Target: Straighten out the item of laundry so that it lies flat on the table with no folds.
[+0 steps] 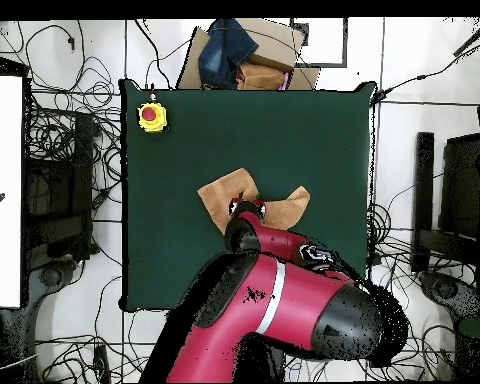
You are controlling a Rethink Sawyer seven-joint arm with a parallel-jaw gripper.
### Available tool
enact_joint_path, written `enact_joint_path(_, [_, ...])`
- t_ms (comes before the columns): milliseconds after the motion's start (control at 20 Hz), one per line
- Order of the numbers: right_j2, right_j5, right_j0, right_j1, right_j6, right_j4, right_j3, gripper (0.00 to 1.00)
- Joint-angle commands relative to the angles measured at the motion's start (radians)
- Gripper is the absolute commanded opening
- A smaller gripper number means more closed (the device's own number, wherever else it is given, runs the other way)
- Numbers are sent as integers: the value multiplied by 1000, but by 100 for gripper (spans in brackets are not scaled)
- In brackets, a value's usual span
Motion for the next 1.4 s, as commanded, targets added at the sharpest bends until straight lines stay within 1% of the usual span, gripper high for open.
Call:
enact_joint_path(50, [46,-5,47,1,158,-3,-16,100])
enact_joint_path(350, [6,47,98,-72,164,42,24,100])
enact_joint_path(450, [1,52,104,-78,166,44,26,100])
enact_joint_path(700, [8,67,97,-94,172,37,33,100])
enact_joint_path(850, [13,111,93,-122,168,37,46,100])
enact_joint_path(1100, [52,182,46,-128,166,39,46,100])
enact_joint_path(1200, [60,175,32,-127,176,35,55,100])
enact_joint_path(1400, [54,146,31,-110,178,24,50,100])
